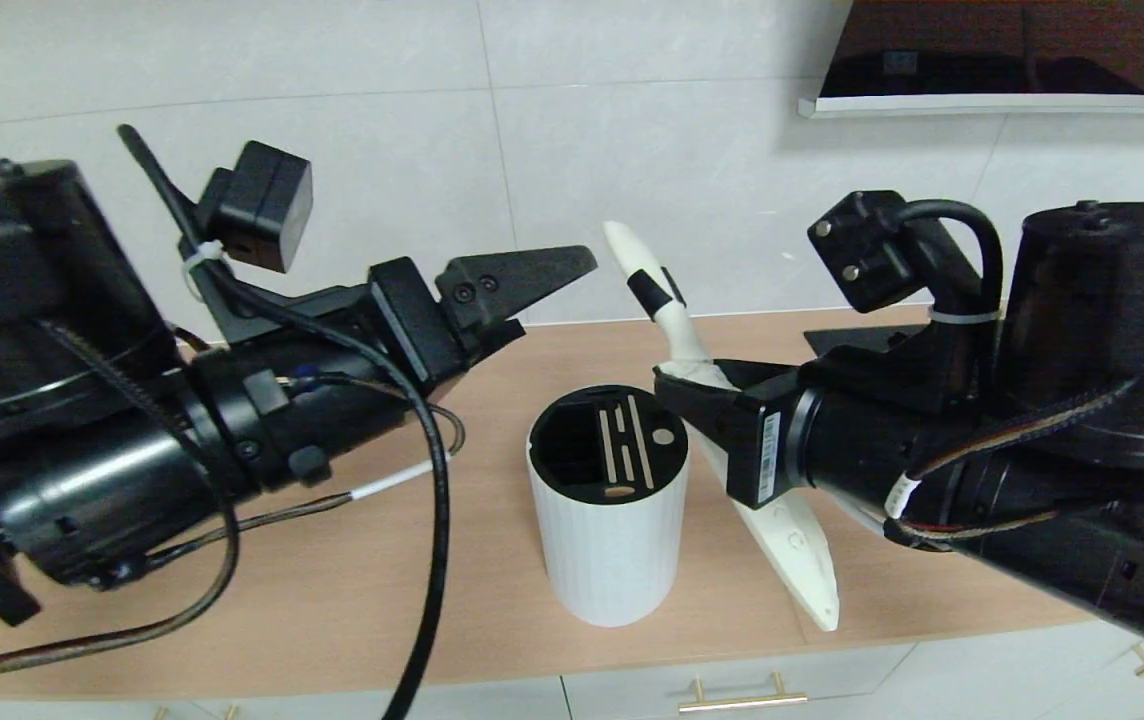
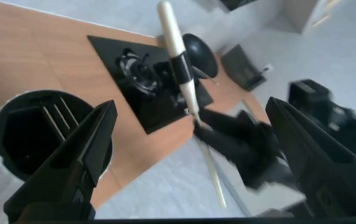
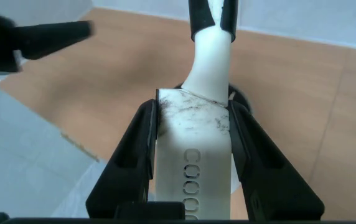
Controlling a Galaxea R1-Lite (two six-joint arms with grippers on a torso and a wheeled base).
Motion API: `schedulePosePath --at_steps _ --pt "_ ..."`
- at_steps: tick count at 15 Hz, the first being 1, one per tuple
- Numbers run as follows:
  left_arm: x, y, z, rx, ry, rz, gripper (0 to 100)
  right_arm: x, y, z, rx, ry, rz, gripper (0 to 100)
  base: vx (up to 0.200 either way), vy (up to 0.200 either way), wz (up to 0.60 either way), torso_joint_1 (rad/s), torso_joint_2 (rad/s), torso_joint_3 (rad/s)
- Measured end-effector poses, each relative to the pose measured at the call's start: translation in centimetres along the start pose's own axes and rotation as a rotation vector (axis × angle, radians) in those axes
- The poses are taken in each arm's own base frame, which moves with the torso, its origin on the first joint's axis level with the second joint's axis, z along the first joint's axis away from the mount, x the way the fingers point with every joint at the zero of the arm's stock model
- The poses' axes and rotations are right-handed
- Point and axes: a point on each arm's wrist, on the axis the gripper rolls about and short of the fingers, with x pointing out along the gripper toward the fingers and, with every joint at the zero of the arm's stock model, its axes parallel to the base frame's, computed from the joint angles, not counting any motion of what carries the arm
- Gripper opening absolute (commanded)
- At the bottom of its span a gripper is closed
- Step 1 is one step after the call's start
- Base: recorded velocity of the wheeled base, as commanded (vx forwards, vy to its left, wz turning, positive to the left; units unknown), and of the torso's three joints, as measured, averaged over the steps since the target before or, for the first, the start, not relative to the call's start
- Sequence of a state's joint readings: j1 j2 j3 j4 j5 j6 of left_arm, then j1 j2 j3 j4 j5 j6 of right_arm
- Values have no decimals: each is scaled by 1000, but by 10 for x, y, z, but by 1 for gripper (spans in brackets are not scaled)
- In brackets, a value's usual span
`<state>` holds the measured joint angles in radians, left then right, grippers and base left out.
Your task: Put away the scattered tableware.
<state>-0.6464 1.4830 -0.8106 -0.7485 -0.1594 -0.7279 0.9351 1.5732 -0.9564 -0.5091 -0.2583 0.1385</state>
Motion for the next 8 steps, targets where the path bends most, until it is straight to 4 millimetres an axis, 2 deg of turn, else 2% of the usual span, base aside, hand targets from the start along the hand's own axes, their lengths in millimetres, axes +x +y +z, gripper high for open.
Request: schedulePosePath --at_steps 3,8 --pt "22 1 -18 -3 -15 -10 100 6 4 -8 -8 26 7 0 0 0 0 0 0 0" --pt "35 5 -39 -10 38 16 100 7 14 -14 -15 48 39 0 0 0 0 0 0 0"
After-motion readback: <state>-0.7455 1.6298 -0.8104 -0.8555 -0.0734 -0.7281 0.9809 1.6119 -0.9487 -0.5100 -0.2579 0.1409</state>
